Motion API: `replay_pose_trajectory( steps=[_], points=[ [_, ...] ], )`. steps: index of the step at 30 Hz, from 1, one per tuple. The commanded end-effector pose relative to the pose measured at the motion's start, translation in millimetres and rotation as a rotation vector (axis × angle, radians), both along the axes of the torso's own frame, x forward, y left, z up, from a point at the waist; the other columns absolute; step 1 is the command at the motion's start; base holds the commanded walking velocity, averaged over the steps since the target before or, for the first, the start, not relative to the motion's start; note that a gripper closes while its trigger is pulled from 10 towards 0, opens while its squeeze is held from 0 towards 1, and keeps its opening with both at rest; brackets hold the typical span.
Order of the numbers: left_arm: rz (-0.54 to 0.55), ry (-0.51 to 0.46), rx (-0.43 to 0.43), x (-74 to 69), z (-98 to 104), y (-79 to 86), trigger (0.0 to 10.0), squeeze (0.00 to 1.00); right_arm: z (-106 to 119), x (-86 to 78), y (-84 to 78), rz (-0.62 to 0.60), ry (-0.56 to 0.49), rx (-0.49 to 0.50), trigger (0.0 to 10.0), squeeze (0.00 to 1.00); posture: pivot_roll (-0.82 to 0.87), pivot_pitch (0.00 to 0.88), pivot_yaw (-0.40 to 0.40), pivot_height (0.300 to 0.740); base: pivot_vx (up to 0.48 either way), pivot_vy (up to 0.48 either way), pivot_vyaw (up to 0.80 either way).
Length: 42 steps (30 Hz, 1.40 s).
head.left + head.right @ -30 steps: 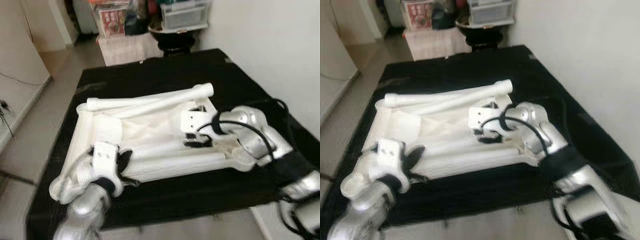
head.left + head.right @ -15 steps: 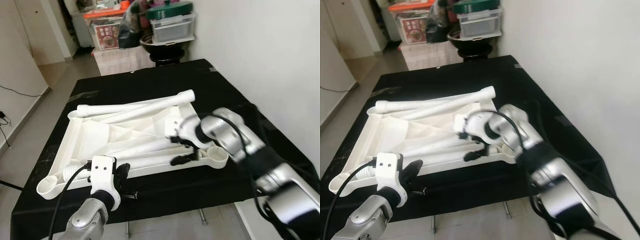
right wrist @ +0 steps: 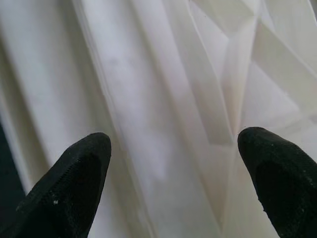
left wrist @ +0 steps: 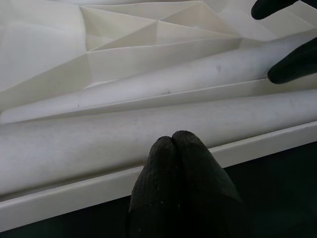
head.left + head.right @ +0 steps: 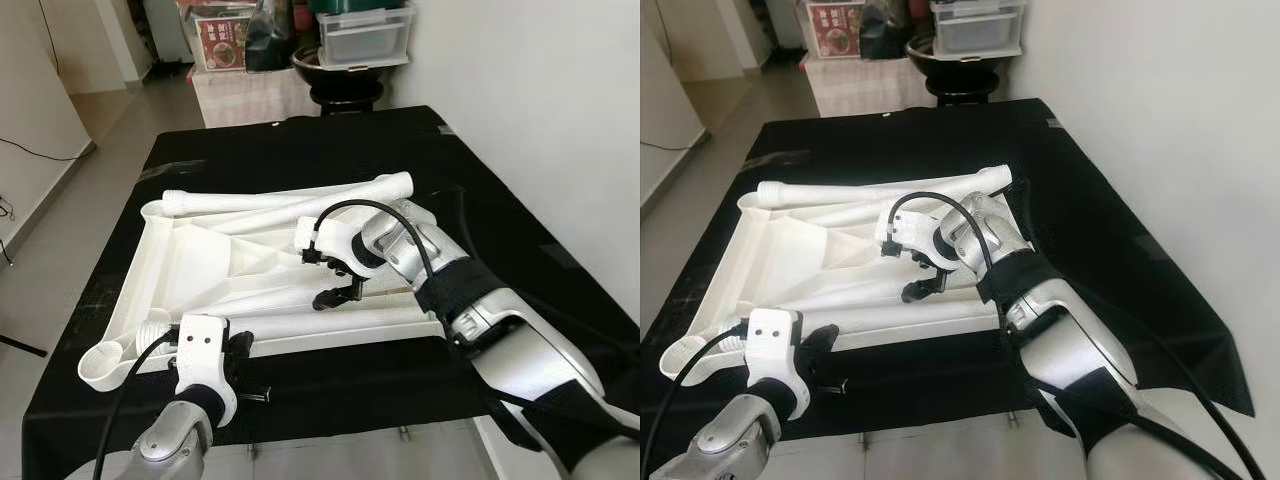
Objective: Building children table
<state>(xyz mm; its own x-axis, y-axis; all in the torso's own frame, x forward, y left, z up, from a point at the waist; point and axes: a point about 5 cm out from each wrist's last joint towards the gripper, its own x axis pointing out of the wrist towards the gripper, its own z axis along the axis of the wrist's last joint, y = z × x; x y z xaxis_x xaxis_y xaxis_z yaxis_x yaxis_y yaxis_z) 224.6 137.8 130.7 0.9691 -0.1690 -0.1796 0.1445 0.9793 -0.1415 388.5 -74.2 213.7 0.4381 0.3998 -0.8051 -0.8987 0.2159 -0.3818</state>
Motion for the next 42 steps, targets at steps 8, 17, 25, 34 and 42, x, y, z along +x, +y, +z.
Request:
replay_pose_trajectory(
  steps=[8,17,25,34,42],
  points=[
    [0.004,0.025,0.000,-5.6,-1.2,-0.4,10.0,0.00,6.0,5.7,-13.1,-0.058,0.044,-0.068,10.0,0.00,-0.06,0.116,0.029,0.740,0.000,0.000,0.00],
    [0.003,0.030,-0.003,-5.9,-1.1,-1.4,10.0,0.00,-0.3,5.2,-18.7,-0.054,0.086,-0.120,8.7,0.00,-0.07,0.117,0.029,0.740,0.000,0.000,0.00],
    [0.008,0.031,-0.001,-4.8,-0.7,-0.6,10.0,0.00,-9.5,4.9,-20.1,-0.079,0.095,-0.139,0.0,0.00,-0.07,0.114,0.030,0.740,0.000,0.000,0.00],
    [0.007,0.033,0.001,-3.6,-1.4,-0.1,10.0,0.00,1.1,6.7,-17.8,-0.082,0.099,-0.062,0.0,0.00,-0.07,0.103,0.030,0.740,0.000,0.000,0.00],
    [0.009,0.031,-0.001,-2.2,-1.6,-0.3,10.0,0.00,44.9,12.6,-11.6,-0.106,0.064,0.296,0.0,0.00,-0.07,0.091,0.030,0.740,0.000,0.000,0.00]
  ],
)
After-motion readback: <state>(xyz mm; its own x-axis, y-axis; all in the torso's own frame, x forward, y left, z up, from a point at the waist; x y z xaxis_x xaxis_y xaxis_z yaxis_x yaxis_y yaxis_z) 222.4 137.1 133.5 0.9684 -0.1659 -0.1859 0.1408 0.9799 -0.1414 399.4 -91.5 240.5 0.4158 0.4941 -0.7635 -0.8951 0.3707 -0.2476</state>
